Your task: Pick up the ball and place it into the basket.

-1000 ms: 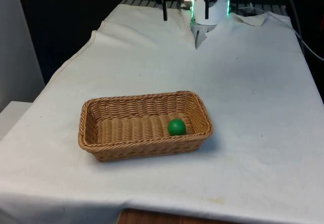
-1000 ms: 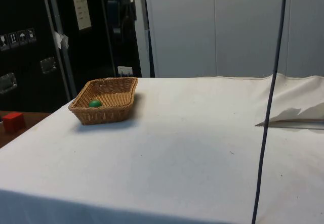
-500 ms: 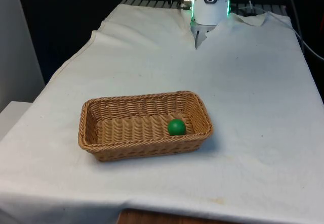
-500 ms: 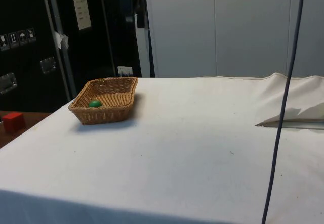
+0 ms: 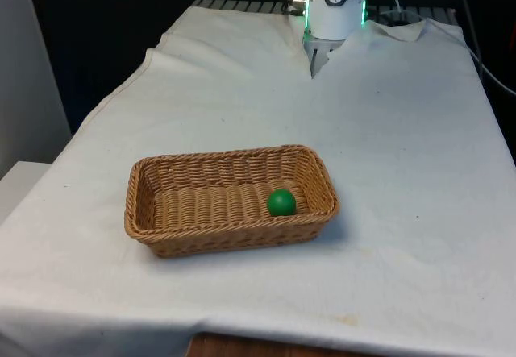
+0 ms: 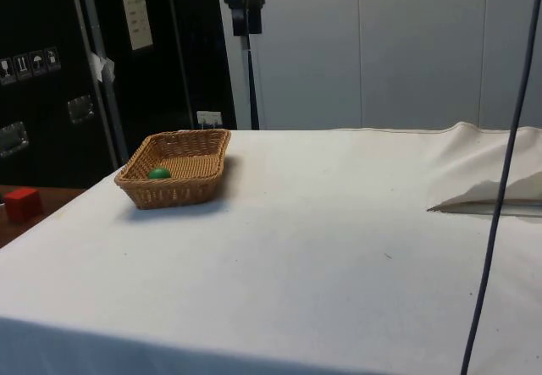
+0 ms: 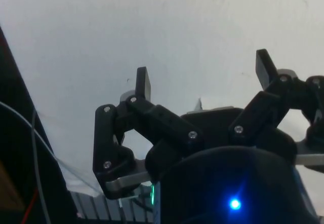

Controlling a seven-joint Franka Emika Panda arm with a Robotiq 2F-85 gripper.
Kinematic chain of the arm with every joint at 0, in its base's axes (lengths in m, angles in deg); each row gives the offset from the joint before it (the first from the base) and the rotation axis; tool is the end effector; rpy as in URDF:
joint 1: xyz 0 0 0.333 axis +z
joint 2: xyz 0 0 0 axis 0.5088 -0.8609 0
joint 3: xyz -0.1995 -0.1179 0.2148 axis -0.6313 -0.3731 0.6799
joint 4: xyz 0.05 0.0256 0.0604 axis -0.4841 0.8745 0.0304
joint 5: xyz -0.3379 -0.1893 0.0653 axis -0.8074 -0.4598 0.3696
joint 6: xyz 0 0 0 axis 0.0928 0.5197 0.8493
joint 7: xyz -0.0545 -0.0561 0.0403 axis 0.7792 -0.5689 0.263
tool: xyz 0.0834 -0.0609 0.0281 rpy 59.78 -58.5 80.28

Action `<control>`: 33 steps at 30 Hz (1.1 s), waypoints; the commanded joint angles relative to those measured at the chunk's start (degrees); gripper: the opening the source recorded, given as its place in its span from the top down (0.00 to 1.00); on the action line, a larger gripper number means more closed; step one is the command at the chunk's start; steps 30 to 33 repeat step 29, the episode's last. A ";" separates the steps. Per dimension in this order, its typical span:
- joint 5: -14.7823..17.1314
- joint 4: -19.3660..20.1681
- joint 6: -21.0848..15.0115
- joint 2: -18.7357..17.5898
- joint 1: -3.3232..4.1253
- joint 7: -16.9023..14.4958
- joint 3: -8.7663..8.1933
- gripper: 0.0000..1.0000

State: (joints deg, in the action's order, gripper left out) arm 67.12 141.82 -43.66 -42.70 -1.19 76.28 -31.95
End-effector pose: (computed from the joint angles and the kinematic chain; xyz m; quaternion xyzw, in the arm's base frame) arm 0.5293 -0.0472 0.4475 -0.9971 -0.0616 -0.0154 0.0427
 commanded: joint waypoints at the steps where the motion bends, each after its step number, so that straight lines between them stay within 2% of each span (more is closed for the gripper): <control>1: -1.26 0.92 0.06 1.32 -0.06 1.03 0.29 0.00; 10: -2.46 4.81 0.29 5.61 -0.11 2.35 1.38 0.00; 11: -1.55 4.47 0.29 5.10 0.00 1.49 1.09 0.00; 12: -2.52 5.16 0.29 5.96 -0.11 2.46 1.49 0.00; 15: -2.69 6.30 0.34 7.16 -0.17 2.81 1.95 0.00; 33: -1.89 6.82 0.34 7.51 0.00 2.75 2.18 0.00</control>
